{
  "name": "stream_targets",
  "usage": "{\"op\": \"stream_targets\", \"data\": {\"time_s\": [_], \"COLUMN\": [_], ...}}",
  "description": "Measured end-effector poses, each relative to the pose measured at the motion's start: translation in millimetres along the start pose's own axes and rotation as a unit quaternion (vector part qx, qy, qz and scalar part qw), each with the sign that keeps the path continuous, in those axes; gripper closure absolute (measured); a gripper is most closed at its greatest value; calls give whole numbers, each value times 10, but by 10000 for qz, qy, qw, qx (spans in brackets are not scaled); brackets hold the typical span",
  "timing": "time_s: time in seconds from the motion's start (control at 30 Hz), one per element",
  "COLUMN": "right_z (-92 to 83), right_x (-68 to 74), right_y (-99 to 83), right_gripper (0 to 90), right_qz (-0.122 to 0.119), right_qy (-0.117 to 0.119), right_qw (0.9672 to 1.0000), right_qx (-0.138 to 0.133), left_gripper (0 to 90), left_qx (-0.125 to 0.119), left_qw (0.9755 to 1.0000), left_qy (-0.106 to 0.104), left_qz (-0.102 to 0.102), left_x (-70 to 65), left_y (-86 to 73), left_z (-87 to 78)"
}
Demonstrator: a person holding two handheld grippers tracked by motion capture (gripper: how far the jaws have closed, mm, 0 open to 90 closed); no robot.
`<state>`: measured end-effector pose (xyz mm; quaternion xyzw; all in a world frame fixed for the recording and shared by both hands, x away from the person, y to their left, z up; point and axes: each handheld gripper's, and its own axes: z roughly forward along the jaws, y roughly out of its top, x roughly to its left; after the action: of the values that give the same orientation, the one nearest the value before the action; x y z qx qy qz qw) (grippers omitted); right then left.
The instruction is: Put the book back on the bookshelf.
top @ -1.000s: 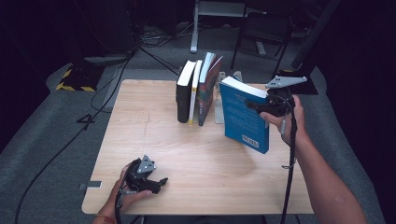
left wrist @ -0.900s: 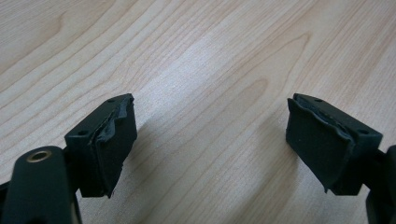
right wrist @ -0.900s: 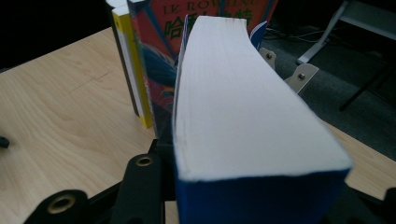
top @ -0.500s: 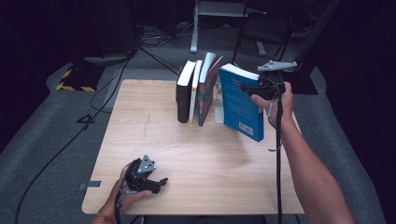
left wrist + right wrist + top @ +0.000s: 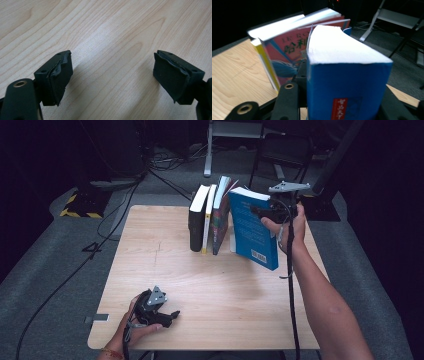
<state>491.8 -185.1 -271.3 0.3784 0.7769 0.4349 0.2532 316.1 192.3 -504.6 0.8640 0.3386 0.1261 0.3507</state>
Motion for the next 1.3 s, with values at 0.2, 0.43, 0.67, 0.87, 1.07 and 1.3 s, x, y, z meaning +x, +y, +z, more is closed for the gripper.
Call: {"op": "stream_targets", "data": {"time_s": [0.2,0.43,0.67,0.87,1.07,1.3], "right_z": [42,170,407,517,537,455], "right_x": [26,-82,-167,-180,-193,-165], "right_y": [74,70,75,58,-56,-139], "right_gripper": [609,609,609,608,607,604], "right_qz": [0,126,290,336,370,229], "right_qy": [-234,-507,-577,-663,-639,-552], "right_qw": [9997,9986,9979,9972,9972,9981], "right_qx": [-43,-100,-80,-88,-89,-130], "left_gripper": [167,163,163,163,162,162], "left_qx": [-2,-4,-1,-3,0,5], "left_qw": [10000,10000,10000,10000,10000,10000], "left_qy": [25,-8,-15,-11,-37,-33], "left_qz": [19,7,11,19,55,64], "left_x": [-4,-3,-3,-3,1,3], "left_y": [-1,0,2,1,5,8], "left_z": [-3,0,2,1,4,5]}}
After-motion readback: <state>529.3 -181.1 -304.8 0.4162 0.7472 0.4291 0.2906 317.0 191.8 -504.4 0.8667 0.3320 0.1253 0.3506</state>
